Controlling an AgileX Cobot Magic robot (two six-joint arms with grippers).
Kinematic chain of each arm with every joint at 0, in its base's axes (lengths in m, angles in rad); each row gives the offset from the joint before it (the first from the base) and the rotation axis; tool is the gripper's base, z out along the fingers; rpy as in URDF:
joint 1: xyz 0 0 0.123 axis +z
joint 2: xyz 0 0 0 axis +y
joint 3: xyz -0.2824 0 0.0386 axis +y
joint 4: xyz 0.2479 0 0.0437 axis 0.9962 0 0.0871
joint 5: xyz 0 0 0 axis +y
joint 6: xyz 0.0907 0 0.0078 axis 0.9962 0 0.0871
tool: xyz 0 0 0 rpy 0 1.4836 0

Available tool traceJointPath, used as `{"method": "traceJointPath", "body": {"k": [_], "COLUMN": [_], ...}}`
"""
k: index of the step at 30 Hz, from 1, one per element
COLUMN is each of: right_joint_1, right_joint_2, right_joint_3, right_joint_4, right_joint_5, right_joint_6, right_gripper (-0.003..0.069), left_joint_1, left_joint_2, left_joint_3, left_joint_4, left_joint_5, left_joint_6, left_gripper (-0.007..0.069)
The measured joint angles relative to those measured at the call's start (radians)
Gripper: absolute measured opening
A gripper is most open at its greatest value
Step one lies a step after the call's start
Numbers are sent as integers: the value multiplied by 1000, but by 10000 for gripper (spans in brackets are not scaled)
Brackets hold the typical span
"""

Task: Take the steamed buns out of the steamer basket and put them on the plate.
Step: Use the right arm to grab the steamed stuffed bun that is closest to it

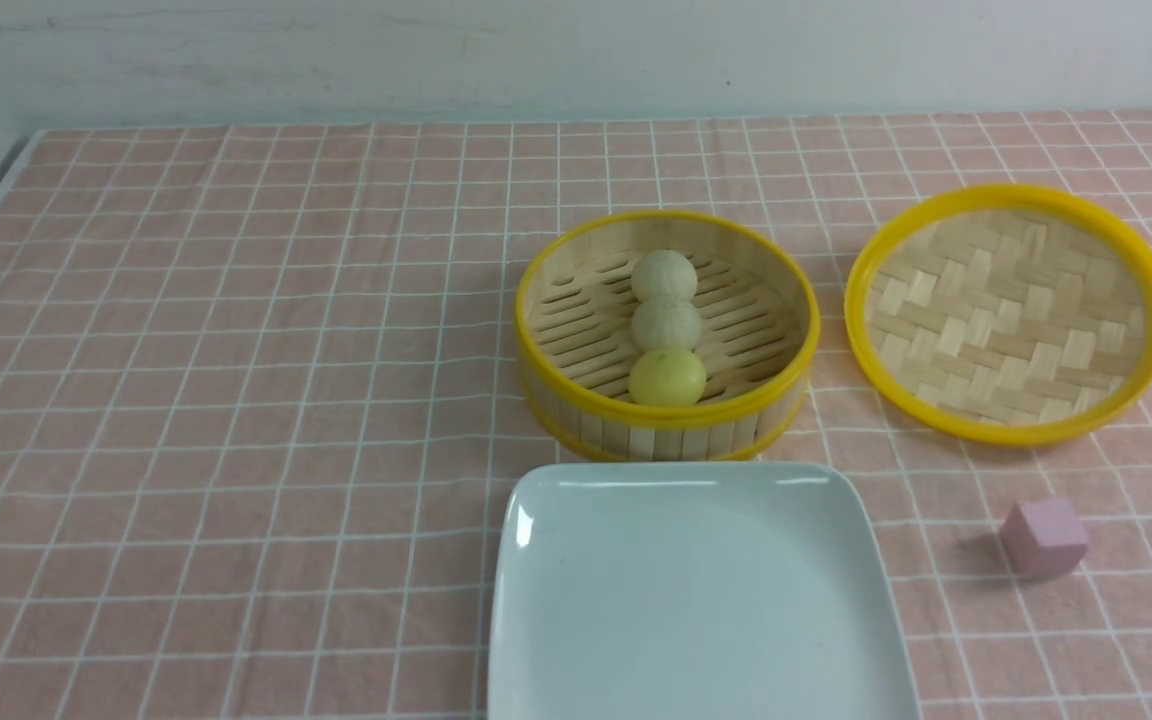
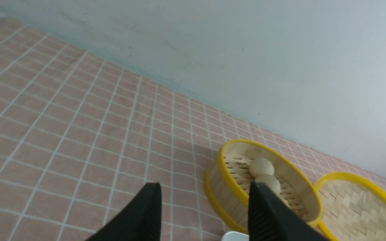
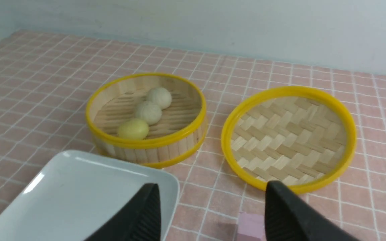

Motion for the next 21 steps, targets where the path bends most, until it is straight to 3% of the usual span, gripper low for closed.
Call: {"method": "traceJointPath", "body": {"k": [4, 5, 8, 9, 12, 18, 21], "right_joint_1": [0, 0, 0, 0, 0, 2, 2], "right_joint_2": [251, 261, 442, 450, 570, 783, 868], "right_joint_3": [-119, -124, -215, -219, -284, -404, -464], "right_joint_4": [182, 191, 343, 349, 408, 422, 422], "right_joint_5": [27, 28, 49, 49, 89, 146, 150], "right_joint_6": [-236, -247, -450, -450, -544, -609, -626], "right_gripper": [387, 386, 382, 382, 382, 382, 382], "left_joint_1": [0, 0, 0, 0, 0, 0, 0], "left_joint_2": [52, 57, 158, 164, 252, 392, 427], "left_joint_3": [-84, -84, -92, -92, -92, -92, -92], "left_joint_4": [-74, -74, -177, -177, -271, -455, -529], "left_joint_5": [117, 117, 118, 117, 115, 72, 21], "left_joint_6": [174, 174, 335, 335, 497, 807, 884], "left_gripper": [375, 375, 375, 375, 377, 409, 428]}}
